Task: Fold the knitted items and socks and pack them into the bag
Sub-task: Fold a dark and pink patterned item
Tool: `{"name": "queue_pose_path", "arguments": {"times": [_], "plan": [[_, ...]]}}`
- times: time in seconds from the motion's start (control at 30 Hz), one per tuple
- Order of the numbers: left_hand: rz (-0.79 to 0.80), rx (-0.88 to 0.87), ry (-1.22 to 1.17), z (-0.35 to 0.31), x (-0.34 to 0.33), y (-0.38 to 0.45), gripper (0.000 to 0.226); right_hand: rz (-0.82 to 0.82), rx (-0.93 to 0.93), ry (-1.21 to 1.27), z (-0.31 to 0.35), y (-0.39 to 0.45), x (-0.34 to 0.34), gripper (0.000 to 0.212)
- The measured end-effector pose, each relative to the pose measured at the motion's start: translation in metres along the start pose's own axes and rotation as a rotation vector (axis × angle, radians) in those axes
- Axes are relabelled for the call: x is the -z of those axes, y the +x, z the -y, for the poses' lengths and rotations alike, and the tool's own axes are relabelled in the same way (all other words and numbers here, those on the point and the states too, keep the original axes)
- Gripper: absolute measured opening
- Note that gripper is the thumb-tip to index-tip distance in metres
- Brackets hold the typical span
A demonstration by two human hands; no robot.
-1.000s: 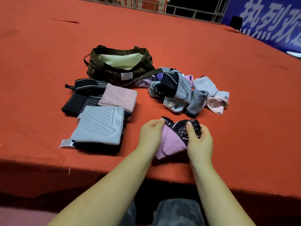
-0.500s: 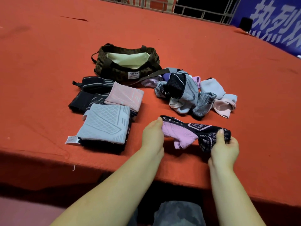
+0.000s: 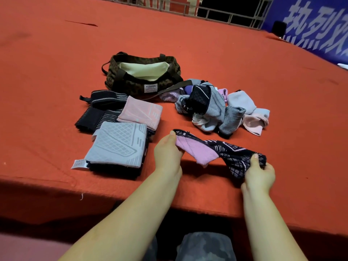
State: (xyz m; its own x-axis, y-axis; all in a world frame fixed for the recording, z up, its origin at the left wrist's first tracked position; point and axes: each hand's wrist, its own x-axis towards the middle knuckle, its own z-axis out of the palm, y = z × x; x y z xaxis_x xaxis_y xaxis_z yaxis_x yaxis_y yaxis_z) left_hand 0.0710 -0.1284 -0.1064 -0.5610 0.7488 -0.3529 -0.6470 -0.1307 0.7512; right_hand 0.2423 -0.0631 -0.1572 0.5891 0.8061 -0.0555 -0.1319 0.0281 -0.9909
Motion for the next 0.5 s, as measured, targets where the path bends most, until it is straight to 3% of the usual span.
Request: {"name": "queue_pose_path", "arguments": {"times": [0.13, 0.5], "plan": [[0.01, -0.077, 0.012, -0.009, -0.001, 0.001, 0.034, 0.0, -0.011, 0.007, 0.006, 0.001, -0.002, 0.015], [-0.045, -0.163, 0.002, -0.024, -0.001, 0.013, 0.02, -0.014, -0.063, 0.016, 0.011, 0.007, 0.0, 0.012]]}}
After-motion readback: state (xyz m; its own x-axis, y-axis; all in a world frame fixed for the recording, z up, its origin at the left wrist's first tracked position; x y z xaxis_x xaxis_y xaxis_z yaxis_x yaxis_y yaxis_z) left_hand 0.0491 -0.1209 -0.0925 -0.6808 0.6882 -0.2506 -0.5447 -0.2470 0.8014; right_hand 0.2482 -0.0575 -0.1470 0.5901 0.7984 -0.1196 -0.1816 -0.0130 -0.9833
